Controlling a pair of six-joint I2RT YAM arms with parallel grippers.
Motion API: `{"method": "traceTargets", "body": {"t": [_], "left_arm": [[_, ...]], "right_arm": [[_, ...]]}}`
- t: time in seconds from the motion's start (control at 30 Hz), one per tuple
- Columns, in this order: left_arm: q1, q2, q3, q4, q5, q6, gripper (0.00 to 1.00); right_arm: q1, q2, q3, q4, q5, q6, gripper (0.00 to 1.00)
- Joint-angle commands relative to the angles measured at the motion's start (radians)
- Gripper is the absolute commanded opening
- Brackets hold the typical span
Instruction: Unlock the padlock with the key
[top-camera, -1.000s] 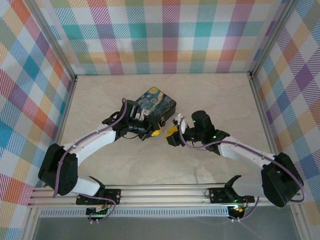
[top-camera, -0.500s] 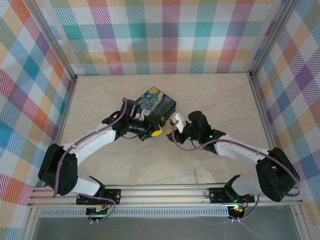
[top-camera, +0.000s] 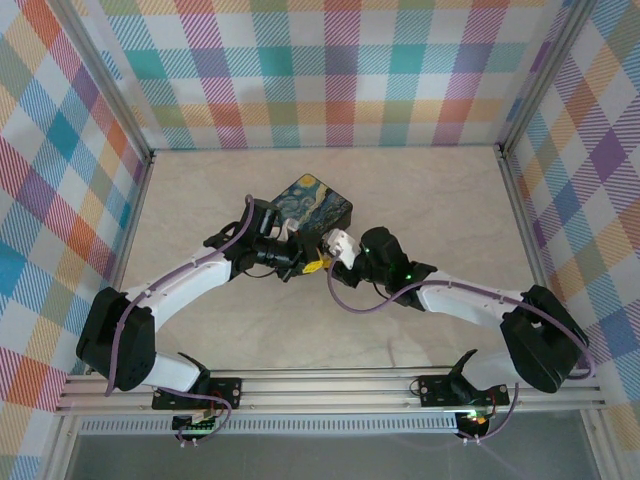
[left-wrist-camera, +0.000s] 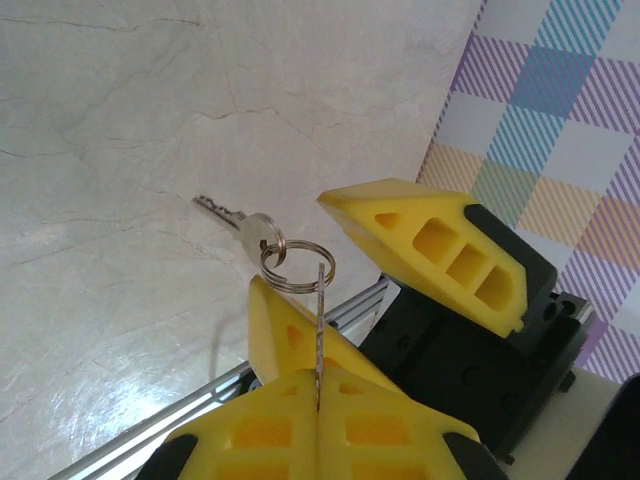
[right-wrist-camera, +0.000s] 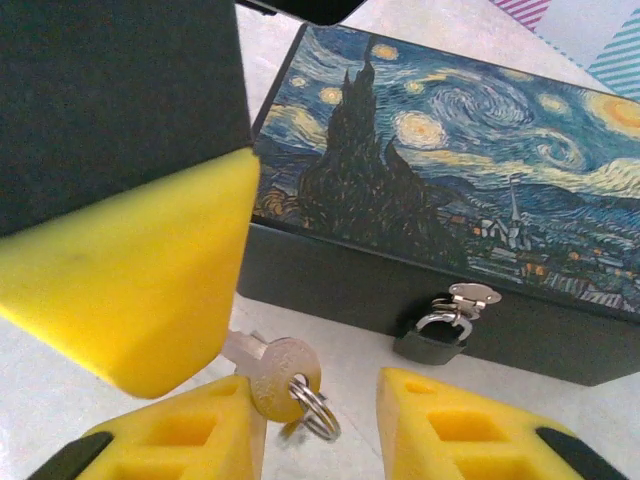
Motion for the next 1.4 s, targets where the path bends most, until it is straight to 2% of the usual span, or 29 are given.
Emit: {"method": "traceTargets", "body": {"t": [0.0, 0.23, 0.53, 0.63, 0.67, 0.8, 0.87, 1.07, 1.37], "left_arm": [[0.007, -0.027, 0.027, -0.028, 0.027, 0.0, 0.0], [0.007, -0.032, 0.03, -0.016, 0.031, -0.01, 0.0], [0.007, -0.026, 0.021, -0.025, 0.021, -0.013, 0.0], [0.007, -0.029, 0.022, -0.026, 0.009, -0.01, 0.0], [0.008, -0.029, 0.025, -0.032, 0.006, -0.006, 0.02], [0.017, -0.033, 0.043, -0.093, -0.024, 0.022, 0.28], [0.028, -0.037, 0.049, -0.108, -0.028, 0.039, 0.37], [0.054, -0.073, 0.077, -0.219, -0.073, 0.214, 0.39], [0.085, -0.153, 0.085, -0.218, -0.019, 0.588, 0.37]], "right_arm": [[0.009, 0.015, 0.032, 0.058, 0.036, -0.032, 0.3], [0.022, 0.029, 0.039, 0.073, 0.032, -0.043, 0.23], [0.046, 0.032, 0.043, 0.075, 0.036, -0.055, 0.01], [0.05, 0.021, 0.041, 0.051, 0.022, -0.051, 0.0], [0.049, 0.015, 0.041, 0.042, 0.016, -0.049, 0.0], [0.049, 0.0, 0.05, -0.035, -0.027, -0.043, 0.0], [0.047, 0.002, 0.066, -0.092, -0.063, -0.036, 0.0], [0.038, 0.022, 0.15, -0.289, -0.219, 0.021, 0.0], [0.002, 0.081, 0.252, -0.525, -0.498, 0.056, 0.0]]}}
